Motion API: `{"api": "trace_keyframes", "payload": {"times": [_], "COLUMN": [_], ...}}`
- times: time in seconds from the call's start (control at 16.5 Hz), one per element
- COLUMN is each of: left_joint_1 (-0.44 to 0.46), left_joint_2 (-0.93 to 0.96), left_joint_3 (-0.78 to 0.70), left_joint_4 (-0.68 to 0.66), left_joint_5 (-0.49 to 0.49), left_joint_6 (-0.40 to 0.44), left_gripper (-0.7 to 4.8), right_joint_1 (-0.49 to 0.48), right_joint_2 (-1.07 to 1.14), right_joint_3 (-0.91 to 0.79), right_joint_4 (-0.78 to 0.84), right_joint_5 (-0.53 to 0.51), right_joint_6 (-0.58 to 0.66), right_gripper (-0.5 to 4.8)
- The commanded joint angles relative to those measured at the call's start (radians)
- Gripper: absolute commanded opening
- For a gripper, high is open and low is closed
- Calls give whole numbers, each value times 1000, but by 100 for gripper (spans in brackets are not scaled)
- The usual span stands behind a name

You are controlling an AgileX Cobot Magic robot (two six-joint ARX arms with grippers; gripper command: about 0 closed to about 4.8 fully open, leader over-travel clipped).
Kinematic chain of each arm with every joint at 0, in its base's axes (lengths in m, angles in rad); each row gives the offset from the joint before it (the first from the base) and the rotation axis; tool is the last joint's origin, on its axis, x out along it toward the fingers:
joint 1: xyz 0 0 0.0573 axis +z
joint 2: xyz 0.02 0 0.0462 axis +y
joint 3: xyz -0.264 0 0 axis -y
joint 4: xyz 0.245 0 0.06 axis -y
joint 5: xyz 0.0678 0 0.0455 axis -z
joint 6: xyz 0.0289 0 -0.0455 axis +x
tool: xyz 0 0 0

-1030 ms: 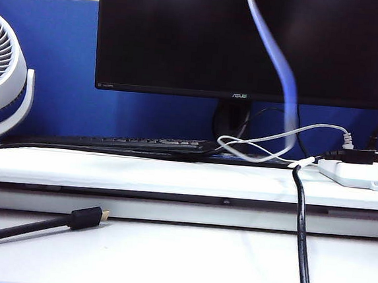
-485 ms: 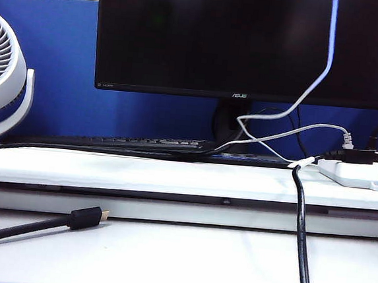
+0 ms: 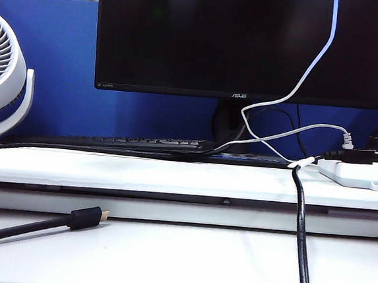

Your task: Pick up the Type-C charging cable and the charging base, insert one end of the Type-C charger into the corresponding slot on the base, and finally place the plugged-in charger back on the table.

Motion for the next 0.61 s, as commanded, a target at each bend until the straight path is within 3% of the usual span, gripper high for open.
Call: {"api": "trace_keyframes", "payload": {"times": [0.06,0.36,0.61], "left_joint_1": [1,-6,-5], "left_joint_2": [-5,-5,-4], "left_joint_3": [2,2,2], "left_joint_4": [14,14,14], "left_joint_5": [13,31,50], "left_joint_6": [-85,-111,-184], "left_gripper": [-6,-6,-6], "right_joint_1": [3,4,4], "right_joint_2": [2,2,2], "right_joint_3": [7,7,7], "right_joint_4": [29,32,32], "right_joint_5": [-26,-33,-59], "right_joint_6": [14,-39,-37], "right_gripper": [113,92,93]}}
